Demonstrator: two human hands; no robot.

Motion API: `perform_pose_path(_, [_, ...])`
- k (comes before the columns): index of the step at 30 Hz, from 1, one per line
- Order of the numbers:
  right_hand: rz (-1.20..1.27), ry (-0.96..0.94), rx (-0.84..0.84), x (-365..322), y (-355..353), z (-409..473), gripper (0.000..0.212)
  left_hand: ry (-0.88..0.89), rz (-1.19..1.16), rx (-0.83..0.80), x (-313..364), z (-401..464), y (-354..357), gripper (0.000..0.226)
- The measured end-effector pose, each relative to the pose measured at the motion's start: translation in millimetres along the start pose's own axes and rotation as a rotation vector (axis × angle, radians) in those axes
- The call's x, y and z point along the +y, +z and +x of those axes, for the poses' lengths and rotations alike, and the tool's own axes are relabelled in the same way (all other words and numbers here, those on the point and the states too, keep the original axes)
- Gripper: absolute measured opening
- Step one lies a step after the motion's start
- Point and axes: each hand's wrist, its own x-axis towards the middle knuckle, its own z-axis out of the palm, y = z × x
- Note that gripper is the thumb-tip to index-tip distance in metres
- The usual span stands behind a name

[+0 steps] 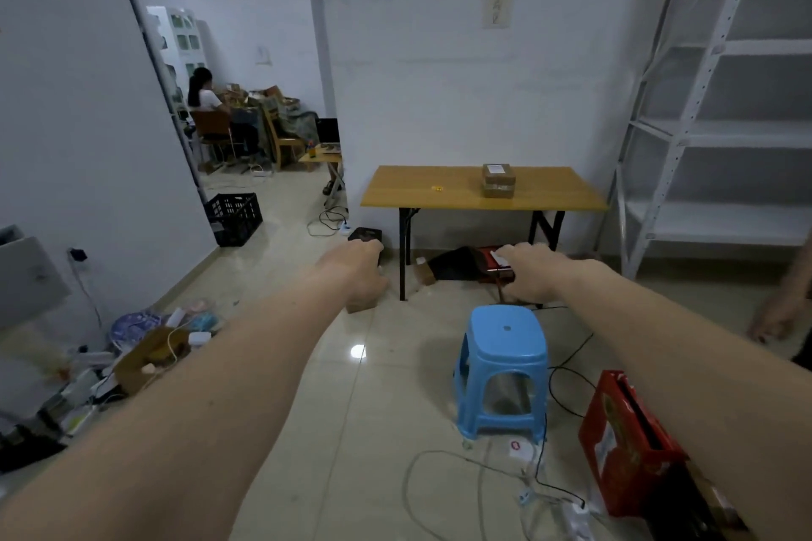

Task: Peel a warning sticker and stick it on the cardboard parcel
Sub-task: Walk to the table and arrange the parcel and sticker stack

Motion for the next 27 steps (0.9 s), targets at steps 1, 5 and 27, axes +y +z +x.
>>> perform_pose_path(1, [0.005,-0.004,-0.004,-3.2,0.0,21.2,0.059,0.010,0.006,0.003,-6.4,19.8,0.8,0.048])
perform_pose_path(5, [0.024,-0.023,0.013,-6.9,-5.1,113.3,0.062,0.023,0.029,-0.002,-28.4,111.7,6.2,0.051])
perform_pose_path(27, [0.125,0.053,-0.071,-11.1,-35.6,587.7,0.060,0.124,0.034,-0.073,-151.5,576.6,32.5,0.053])
